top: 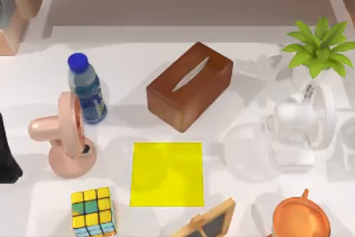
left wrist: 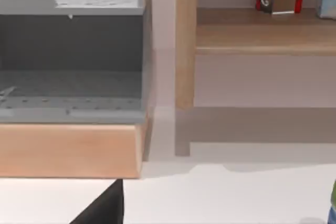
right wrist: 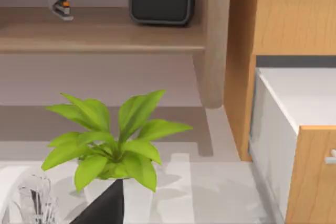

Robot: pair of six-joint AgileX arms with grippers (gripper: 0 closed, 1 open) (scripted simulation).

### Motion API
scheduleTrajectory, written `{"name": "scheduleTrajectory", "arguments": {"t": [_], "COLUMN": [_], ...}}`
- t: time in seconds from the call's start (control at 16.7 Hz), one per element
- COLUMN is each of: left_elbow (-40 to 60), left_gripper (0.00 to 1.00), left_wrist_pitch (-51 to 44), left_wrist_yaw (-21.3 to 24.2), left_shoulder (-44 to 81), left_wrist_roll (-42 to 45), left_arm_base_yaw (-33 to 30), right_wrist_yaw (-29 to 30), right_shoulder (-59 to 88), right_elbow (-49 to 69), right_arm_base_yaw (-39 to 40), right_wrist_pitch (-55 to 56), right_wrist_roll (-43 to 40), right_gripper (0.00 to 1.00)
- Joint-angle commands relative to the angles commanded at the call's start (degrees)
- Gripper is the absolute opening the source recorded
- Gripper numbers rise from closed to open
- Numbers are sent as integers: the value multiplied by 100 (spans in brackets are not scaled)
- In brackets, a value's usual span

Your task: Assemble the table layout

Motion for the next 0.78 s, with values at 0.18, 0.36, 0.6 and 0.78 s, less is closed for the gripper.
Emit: {"name": "scheduleTrajectory", "arguments": {"t": [0.18, 0.36, 0.6, 0.78], "left_elbow": [0, 0, 0, 0], "left_gripper": [100, 100, 100, 100], "left_wrist_pitch": [0, 0, 0, 0], "left_wrist_yaw": [0, 0, 0, 0], "left_shoulder": [0, 0, 0, 0], "left_wrist_roll": [0, 0, 0, 0], "left_arm_base_yaw": [0, 0, 0, 0], "right_wrist_yaw": [7, 52, 112, 134], "right_shoulder": [56, 579, 2114, 3850], "right_elbow": [55, 570, 2093, 3827], "right_arm_base_yaw": [-33, -295, -859, -1292], "right_wrist_pitch": [-53, -542, -1744, -2836], "right_wrist_roll": [-1, -10, -28, -60], "right_gripper": [100, 100, 100, 100]}}
